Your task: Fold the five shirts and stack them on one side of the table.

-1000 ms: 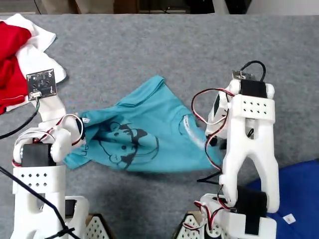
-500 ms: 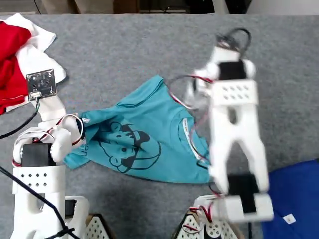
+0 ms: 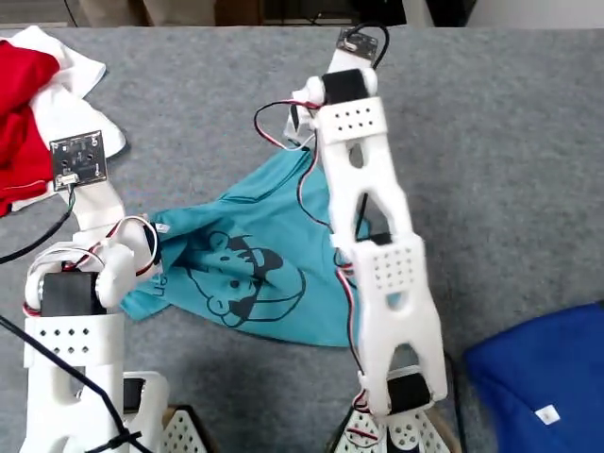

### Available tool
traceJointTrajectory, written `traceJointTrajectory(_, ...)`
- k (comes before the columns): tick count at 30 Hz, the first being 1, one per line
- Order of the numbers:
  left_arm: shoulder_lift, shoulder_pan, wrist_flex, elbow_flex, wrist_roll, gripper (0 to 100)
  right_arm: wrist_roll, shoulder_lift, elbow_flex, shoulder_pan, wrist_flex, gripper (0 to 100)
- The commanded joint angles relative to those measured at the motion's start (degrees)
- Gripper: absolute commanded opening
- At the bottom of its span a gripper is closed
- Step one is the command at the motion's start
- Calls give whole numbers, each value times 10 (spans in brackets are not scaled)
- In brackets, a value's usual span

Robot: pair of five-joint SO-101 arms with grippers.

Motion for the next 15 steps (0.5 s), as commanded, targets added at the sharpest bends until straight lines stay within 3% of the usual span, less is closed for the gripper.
traceJointTrajectory(1,-9,1,3,-27,-4,19,-15,61,-109,-9,3,142)
traceJointTrajectory(15,-7,2,3,-26,-4,19,-21,95,-113,-6,-43,142)
